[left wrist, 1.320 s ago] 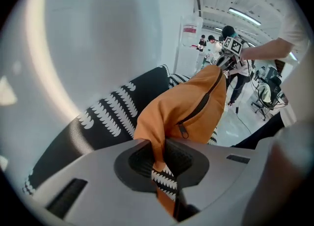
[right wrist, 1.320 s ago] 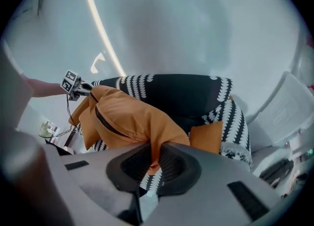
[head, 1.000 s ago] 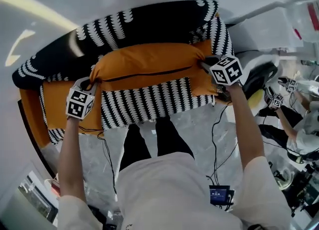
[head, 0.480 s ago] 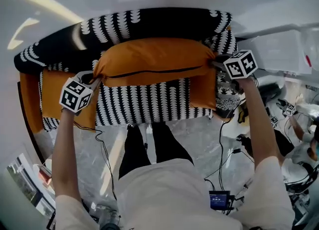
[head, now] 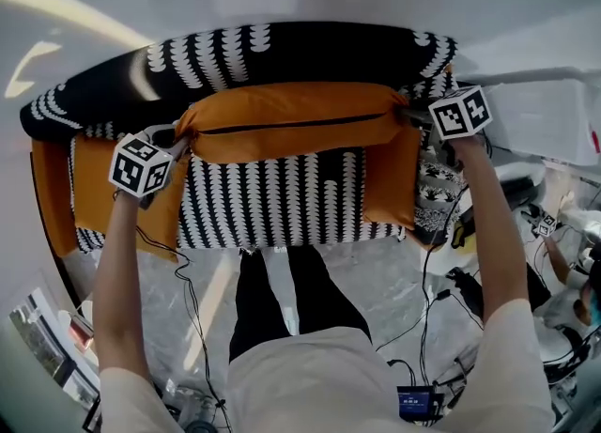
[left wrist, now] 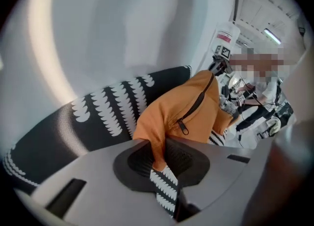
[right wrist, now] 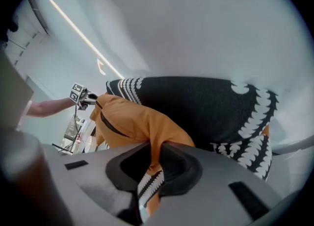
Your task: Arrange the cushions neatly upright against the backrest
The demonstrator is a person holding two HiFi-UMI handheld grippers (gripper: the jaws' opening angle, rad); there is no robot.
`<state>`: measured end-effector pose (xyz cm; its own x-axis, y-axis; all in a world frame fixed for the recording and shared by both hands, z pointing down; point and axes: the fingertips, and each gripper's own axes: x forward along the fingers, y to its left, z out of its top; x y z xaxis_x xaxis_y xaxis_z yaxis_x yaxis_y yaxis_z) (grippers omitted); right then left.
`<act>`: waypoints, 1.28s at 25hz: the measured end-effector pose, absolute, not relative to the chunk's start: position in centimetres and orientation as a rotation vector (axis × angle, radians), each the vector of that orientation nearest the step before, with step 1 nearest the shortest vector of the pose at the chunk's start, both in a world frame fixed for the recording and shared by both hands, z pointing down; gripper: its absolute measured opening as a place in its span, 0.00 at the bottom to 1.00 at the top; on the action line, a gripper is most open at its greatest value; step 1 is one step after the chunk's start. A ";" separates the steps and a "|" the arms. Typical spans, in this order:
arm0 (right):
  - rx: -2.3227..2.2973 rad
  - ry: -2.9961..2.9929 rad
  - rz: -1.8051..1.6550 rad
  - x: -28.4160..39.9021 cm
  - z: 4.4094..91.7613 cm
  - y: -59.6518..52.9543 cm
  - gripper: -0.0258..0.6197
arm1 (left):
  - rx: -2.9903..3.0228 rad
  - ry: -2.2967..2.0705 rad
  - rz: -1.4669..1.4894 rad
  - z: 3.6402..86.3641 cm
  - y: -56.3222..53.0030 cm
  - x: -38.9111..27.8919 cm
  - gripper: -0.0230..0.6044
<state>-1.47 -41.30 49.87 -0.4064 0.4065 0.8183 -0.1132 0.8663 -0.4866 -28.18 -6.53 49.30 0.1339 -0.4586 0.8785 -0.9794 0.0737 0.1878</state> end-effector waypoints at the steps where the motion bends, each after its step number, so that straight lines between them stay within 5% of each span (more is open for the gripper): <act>1: -0.190 -1.943 0.569 -2.5 49.9 -42.1 0.12 | 1.494 -1.503 0.725 49.6 -7.2 -29.3 0.13; 12: 0.189 -2.231 0.535 -10.3 50.7 -47.2 0.14 | 1.278 -1.822 0.775 52.0 -11.9 -37.6 0.14; 23: 0.336 -2.303 0.483 -10.6 50.1 -46.9 0.14 | 1.180 -1.857 0.794 50.6 -10.9 -37.0 0.14; 25: 0.347 -2.324 0.492 -9.4 49.6 -47.0 0.18 | 1.196 -1.868 0.793 49.8 -10.0 -36.4 0.17; 28: 0.402 -2.346 0.550 -7.7 49.0 -48.1 0.39 | 1.176 -1.953 0.766 48.1 -8.7 -36.6 0.29; 32: 0.437 -2.376 0.566 -6.9 46.9 -47.5 0.39 | 1.175 -1.962 0.729 46.8 -6.0 -35.8 0.31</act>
